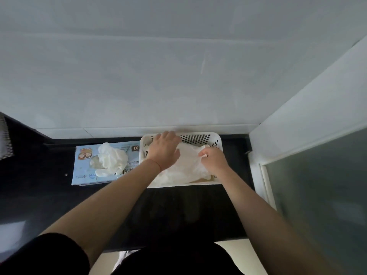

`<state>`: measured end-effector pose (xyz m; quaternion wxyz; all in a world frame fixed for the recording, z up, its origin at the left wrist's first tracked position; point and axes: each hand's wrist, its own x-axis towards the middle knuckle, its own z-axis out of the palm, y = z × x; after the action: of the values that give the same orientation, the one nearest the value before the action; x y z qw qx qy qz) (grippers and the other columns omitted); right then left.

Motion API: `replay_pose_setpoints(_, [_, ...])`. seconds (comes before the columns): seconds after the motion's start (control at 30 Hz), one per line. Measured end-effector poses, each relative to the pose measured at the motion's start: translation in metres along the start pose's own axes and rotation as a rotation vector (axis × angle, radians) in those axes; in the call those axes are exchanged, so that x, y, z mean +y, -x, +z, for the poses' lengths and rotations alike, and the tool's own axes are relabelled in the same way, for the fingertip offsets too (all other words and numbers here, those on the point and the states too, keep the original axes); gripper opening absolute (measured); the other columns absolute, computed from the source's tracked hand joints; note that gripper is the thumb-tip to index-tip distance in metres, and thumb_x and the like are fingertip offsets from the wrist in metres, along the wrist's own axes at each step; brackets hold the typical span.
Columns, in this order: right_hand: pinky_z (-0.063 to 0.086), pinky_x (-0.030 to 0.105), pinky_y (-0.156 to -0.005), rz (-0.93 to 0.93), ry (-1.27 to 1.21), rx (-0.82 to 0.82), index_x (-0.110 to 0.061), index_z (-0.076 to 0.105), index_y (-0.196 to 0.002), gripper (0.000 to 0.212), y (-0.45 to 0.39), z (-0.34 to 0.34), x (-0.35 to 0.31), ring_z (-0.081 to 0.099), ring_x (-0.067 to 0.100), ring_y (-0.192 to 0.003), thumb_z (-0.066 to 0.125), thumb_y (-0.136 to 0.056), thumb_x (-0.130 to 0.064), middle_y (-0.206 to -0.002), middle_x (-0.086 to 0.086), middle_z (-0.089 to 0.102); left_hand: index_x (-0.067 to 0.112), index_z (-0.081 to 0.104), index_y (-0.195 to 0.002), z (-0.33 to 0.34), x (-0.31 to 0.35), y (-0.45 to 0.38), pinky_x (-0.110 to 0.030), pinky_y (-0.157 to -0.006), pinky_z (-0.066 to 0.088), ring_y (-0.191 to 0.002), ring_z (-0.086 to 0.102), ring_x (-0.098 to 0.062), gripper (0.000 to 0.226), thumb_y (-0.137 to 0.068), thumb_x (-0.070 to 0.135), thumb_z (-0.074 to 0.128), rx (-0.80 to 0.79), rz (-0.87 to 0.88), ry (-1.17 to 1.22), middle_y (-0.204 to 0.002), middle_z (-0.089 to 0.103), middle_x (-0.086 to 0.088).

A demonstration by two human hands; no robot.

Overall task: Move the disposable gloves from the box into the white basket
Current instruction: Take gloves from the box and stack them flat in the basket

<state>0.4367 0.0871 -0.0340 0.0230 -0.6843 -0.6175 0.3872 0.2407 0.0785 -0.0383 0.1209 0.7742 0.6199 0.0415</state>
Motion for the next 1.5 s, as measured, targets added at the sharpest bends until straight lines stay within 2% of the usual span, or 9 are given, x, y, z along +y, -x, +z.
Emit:
replay_pose_setpoints(0.27, [0.049, 0.035, -0.093, -0.107, 0.281, -0.005, -0.01, 0.056, -0.13, 0.041, -0.003, -0.003, 0.004, 0.057, 0.025, -0.113, 0.044, -0.094, 0.005, -0.133, 0.008, 0.052, 0.032, 0.018, -0.153, 0.032, -0.003, 0.022, -0.049, -0.122, 0.001, -0.151, -0.001, -0.024, 0.082, -0.087, 0.07, 0.046, -0.257, 0.016, -0.094, -0.164, 0.005, -0.001])
replay_pose_setpoints(0.67, [0.049, 0.028, -0.074, -0.122, 0.632, 0.026, -0.008, 0.054, -0.124, 0.032, 0.006, 0.008, -0.007, 0.061, 0.02, -0.087, 0.055, -0.093, -0.004, -0.134, 0.013, 0.041, 0.036, -0.008, -0.154, 0.032, -0.019, 0.029, -0.058, -0.119, -0.002, -0.15, -0.01, -0.028, 0.115, -0.067, 0.091, 0.044, -0.38, -0.01, -0.211, -0.163, -0.009, -0.006])
replay_pose_setpoints(0.8, [0.047, 0.031, -0.062, -0.129, 0.573, 0.139, -0.009, 0.051, -0.123, 0.031, 0.009, 0.008, -0.032, 0.06, 0.022, -0.078, 0.054, -0.092, -0.008, -0.126, 0.014, 0.044, 0.028, 0.033, -0.148, 0.005, -0.02, 0.029, -0.053, -0.116, 0.016, -0.143, 0.026, -0.028, 0.088, -0.078, 0.082, 0.031, -0.194, 0.018, -0.136, -0.155, 0.03, -0.008])
replay_pose_setpoints(0.87, [0.044, 0.035, -0.061, -0.186, 0.52, 0.171, -0.009, 0.052, -0.118, 0.025, 0.01, 0.013, -0.053, 0.062, 0.03, -0.085, 0.05, -0.093, -0.008, -0.12, 0.013, 0.048, 0.02, 0.066, -0.11, -0.007, -0.025, 0.032, -0.045, -0.098, 0.038, -0.109, 0.057, -0.028, 0.057, -0.086, 0.06, 0.033, 0.089, 0.034, -0.027, -0.113, 0.064, -0.006])
replay_pose_setpoints(0.97, [0.04, 0.033, -0.059, -0.321, 0.444, 0.179, -0.009, 0.056, -0.103, 0.014, 0.013, 0.033, -0.094, 0.06, 0.028, -0.08, 0.045, -0.096, -0.013, -0.101, 0.007, 0.055, 0.014, 0.06, -0.066, -0.026, -0.053, 0.041, -0.036, -0.067, 0.042, -0.064, 0.056, -0.028, 0.027, -0.085, 0.028, 0.048, 0.36, -0.026, -0.071, -0.062, 0.056, -0.002])
replay_pose_setpoints(1.17, [0.045, 0.03, -0.06, -0.422, 0.247, 0.056, -0.015, 0.059, -0.089, 0.011, 0.028, 0.089, -0.162, 0.057, 0.019, -0.077, 0.049, -0.093, -0.014, -0.086, 0.0, 0.057, 0.019, 0.059, -0.108, -0.06, -0.133, 0.086, -0.038, -0.089, 0.041, -0.099, 0.052, -0.024, 0.031, -0.091, 0.045, 0.055, 0.084, -0.45, -0.071, -0.106, 0.056, -0.003])
replay_pose_setpoints(1.3, [0.049, 0.038, -0.084, -0.392, 0.148, -0.067, -0.011, 0.066, -0.113, 0.03, 0.028, 0.12, -0.195, 0.058, 0.025, -0.098, 0.044, -0.096, -0.022, -0.11, 0.007, 0.058, 0.019, 0.062, -0.098, -0.067, -0.173, 0.105, -0.036, -0.084, 0.052, -0.092, 0.063, -0.021, 0.023, -0.087, 0.038, 0.066, -0.106, -0.71, 0.468, -0.098, 0.065, 0.0])
replay_pose_setpoints(1.43, [0.044, 0.037, -0.093, -0.387, 0.148, -0.157, -0.016, 0.06, -0.129, 0.036, 0.028, 0.134, -0.213, 0.054, 0.024, -0.112, 0.04, -0.102, -0.026, -0.125, 0.007, 0.053, 0.019, 0.066, -0.083, -0.076, -0.181, 0.114, -0.021, -0.068, 0.047, -0.082, 0.061, -0.014, 0.012, -0.088, 0.03, 0.067, 0.016, -0.585, 0.606, -0.085, 0.067, 0.004])
replay_pose_setpoints(1.5, [0.046, 0.034, -0.087, -0.397, 0.078, -0.106, -0.021, 0.068, -0.111, 0.025, 0.029, 0.137, -0.219, 0.058, 0.016, -0.101, 0.046, -0.1, -0.027, -0.111, 0.0, 0.061, 0.018, 0.067, -0.084, -0.089, -0.178, 0.111, -0.018, -0.067, 0.045, -0.079, 0.06, -0.01, 0.013, -0.089, 0.03, 0.067, 0.129, -0.522, 0.692, -0.082, 0.067, 0.006])
